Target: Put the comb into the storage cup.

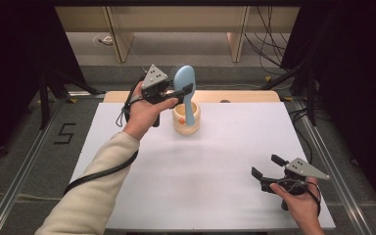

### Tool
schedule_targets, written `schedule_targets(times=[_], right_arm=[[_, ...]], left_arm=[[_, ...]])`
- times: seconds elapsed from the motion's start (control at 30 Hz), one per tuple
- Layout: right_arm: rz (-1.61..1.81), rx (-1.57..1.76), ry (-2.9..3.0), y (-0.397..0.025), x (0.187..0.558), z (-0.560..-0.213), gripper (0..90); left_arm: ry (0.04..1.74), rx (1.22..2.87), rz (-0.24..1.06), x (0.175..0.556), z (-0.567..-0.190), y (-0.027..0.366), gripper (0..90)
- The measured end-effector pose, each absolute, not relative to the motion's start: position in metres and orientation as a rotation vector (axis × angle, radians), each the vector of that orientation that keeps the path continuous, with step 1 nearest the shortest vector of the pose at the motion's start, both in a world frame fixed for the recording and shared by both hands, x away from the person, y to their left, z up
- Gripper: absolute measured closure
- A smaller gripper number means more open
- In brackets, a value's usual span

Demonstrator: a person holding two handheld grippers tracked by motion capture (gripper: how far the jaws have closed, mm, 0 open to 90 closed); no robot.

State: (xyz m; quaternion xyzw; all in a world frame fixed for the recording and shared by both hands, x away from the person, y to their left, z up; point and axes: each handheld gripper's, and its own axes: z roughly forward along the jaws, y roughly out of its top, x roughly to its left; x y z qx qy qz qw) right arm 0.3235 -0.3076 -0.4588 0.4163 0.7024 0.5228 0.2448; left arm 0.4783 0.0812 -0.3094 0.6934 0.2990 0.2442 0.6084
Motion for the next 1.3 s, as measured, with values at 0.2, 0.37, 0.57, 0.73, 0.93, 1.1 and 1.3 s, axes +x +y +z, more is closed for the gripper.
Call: schedule_targets(times=[0.2, 0.37, 0.57, 0.73, 0.93, 1.1, 1.3], right_arm=[[1.428, 1.134, 1.918, -0.308, 0.324, -0.459, 9.2], [1.425, 1.136, 1.919, -0.308, 0.324, -0.459, 9.2], [1.426, 1.134, 1.914, -0.308, 0.323, -0.458, 9.2], [1.426, 1.134, 1.919, -0.309, 0.323, -0.458, 9.2], [1.425, 1.133, 1.918, -0.309, 0.323, -0.458, 9.2], [1.427, 1.135, 1.918, -0.309, 0.323, -0.458, 9.2], [1.425, 1.134, 1.919, -0.309, 0.324, -0.459, 9.2]], left_arm=[[0.691, 1.599, 0.565, 0.480, -0.309, 0.081, 49.2], [0.690, 1.596, 0.573, 0.482, -0.307, 0.081, 49.2], [0.696, 1.594, 0.570, 0.485, -0.305, 0.080, 49.2], [0.692, 1.594, 0.571, 0.487, -0.305, 0.079, 49.2], [0.695, 1.596, 0.575, 0.489, -0.305, 0.080, 49.2], [0.699, 1.594, 0.577, 0.490, -0.304, 0.081, 49.2], [0.698, 1.594, 0.578, 0.493, -0.304, 0.080, 49.1]])
